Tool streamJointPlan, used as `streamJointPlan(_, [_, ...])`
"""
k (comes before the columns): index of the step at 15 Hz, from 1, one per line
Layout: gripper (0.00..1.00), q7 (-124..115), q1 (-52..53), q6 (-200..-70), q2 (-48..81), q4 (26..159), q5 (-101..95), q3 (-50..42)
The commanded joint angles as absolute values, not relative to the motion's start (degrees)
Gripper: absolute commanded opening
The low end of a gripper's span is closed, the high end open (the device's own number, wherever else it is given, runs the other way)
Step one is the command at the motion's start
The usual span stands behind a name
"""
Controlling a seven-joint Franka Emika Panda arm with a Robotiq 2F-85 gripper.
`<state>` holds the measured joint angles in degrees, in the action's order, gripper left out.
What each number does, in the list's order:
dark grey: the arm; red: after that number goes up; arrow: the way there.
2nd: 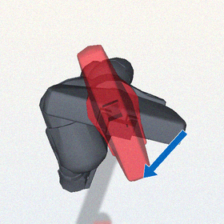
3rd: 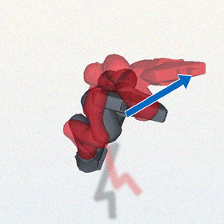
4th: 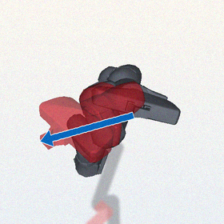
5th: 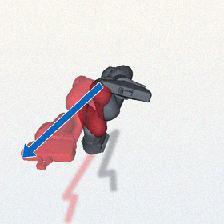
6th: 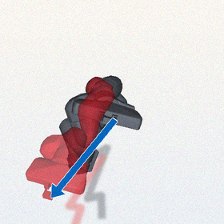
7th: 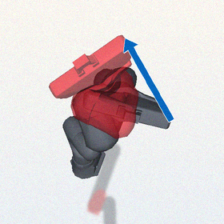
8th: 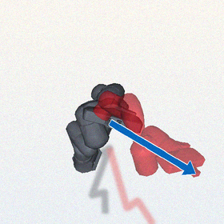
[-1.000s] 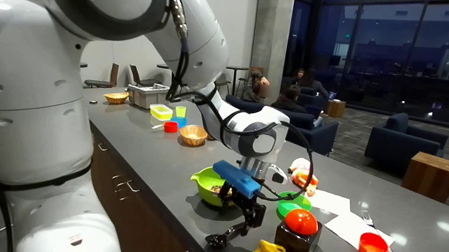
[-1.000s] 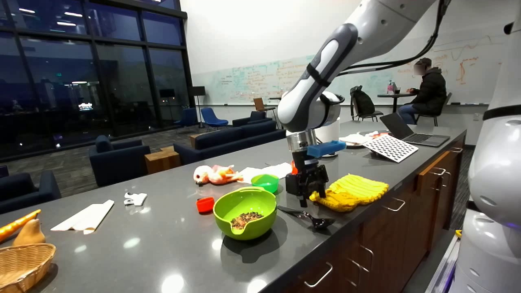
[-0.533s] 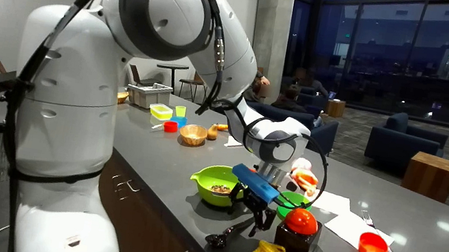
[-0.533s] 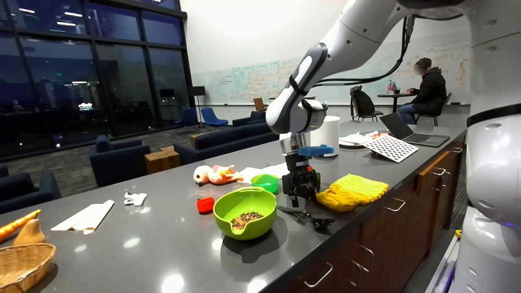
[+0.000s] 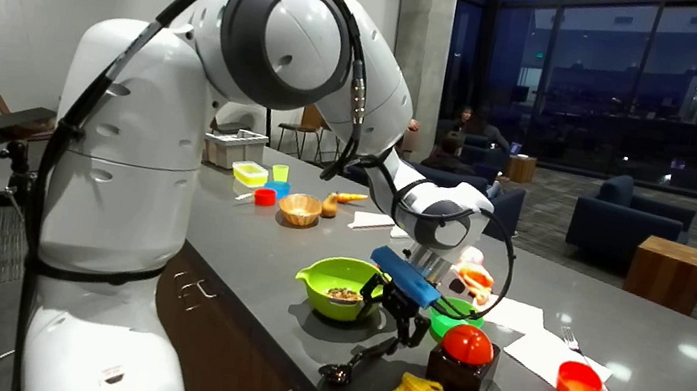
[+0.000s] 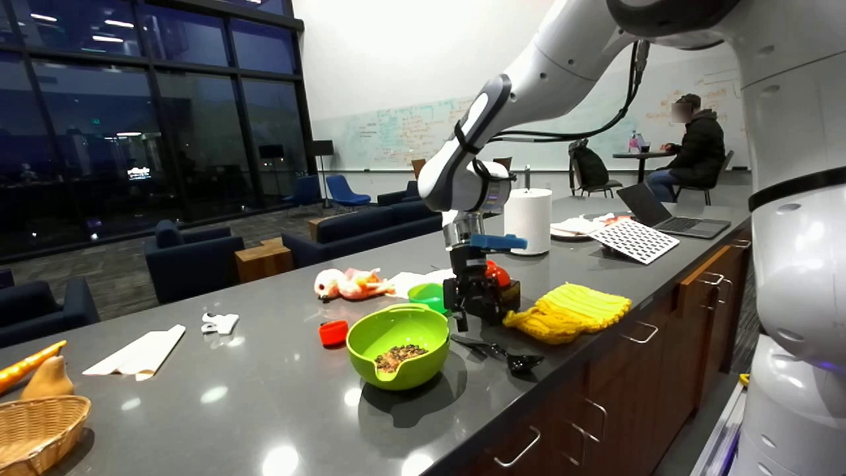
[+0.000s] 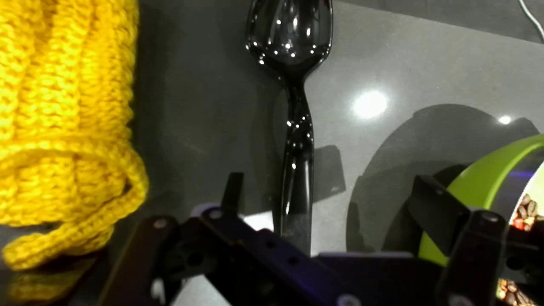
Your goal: Use the spoon to mix the contents of the green bowl
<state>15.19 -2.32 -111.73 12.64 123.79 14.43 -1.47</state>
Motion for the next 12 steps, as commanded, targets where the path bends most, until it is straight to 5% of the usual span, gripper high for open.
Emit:
streamJointPlan(1, [1.0,18.15,-4.06,-110.04,15.61,121.8,17.97,-0.61])
streamJointPlan(12, [1.0,19.75,-7.2,-105.95,18.16,122.13,22.33,-0.77])
